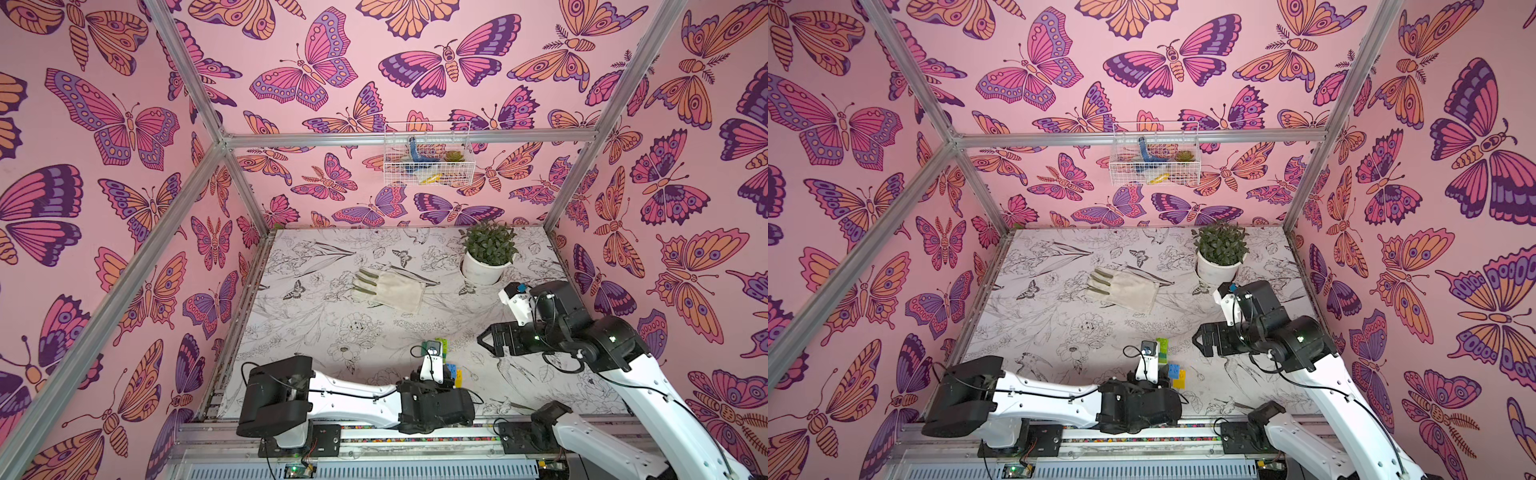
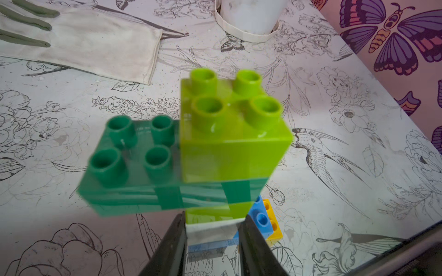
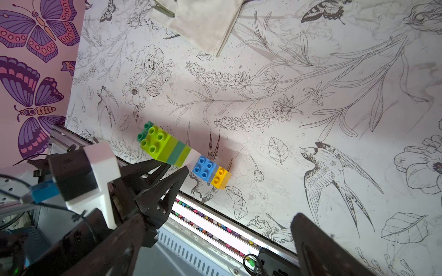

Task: Assemble a giraffe with lego
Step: Adjust the lego brick at the center of the board.

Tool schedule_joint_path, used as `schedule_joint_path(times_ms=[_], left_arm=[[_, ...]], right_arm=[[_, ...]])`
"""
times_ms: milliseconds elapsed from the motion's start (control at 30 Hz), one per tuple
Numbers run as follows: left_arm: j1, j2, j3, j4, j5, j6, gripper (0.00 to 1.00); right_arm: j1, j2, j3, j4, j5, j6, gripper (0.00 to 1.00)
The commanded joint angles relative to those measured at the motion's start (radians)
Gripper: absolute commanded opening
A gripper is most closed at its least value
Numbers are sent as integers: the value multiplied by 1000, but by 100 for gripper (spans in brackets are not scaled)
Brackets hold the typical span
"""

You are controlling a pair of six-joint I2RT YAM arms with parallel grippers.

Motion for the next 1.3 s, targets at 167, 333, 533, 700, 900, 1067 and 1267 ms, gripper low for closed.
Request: schedule_joint_path(times_ms=[167,333,533,700,900,1067,1267], left_arm=[[119,-80,75,-256,361,37,27],[188,-81,126,-349,477,49,28],[265,-40,174,-471,562,62,27],[311,-7,187,-483,602,46,27],[347,54,226,-495,627,42,27],[374,119,253,-498,648,48,26],[393,201,266,-495,668,60,26]], right_arm=[[0,-24,49,-20,26,-26,99],[0,-37,62,-26,34,-35,99],[-1,-46,74,-19,36,-37,99],[0,-61,71,-15,34,-43,99],[0,-86,65,-24,49,-59,99],[0,-97,70,-26,52,-62,99],[0,-106,82,-28,65,-68,99]])
